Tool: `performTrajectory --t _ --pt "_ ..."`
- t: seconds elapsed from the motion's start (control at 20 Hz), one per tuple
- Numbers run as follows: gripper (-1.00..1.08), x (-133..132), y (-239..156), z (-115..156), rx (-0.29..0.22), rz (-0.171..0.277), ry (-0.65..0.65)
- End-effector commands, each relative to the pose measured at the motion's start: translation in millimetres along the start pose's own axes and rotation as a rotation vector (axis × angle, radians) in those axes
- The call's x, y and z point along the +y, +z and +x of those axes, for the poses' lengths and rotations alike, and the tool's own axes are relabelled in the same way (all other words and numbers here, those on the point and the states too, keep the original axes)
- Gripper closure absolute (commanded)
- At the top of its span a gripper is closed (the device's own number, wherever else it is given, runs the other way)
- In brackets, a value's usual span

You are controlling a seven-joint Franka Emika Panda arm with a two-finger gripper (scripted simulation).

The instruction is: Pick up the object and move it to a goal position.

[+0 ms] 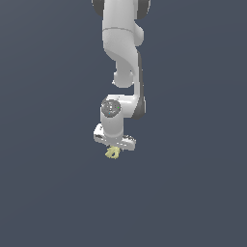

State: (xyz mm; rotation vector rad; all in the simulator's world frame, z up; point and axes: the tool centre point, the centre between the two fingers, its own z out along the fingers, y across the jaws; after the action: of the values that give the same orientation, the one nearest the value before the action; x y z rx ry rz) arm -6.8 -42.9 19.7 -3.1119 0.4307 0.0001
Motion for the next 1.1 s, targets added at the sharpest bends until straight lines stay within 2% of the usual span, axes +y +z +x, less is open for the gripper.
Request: performTrajectory --t 0.0,0.65,1.05 --pt "1.08 -2.1 -2.1 2.9 0.001 0.0 0.0" --pt "1.08 -29.8 -29.5 43.7 0.001 0.0 0.0" --pt "1.08 -38.3 -36.7 56.3 0.0 0.0 -0.001"
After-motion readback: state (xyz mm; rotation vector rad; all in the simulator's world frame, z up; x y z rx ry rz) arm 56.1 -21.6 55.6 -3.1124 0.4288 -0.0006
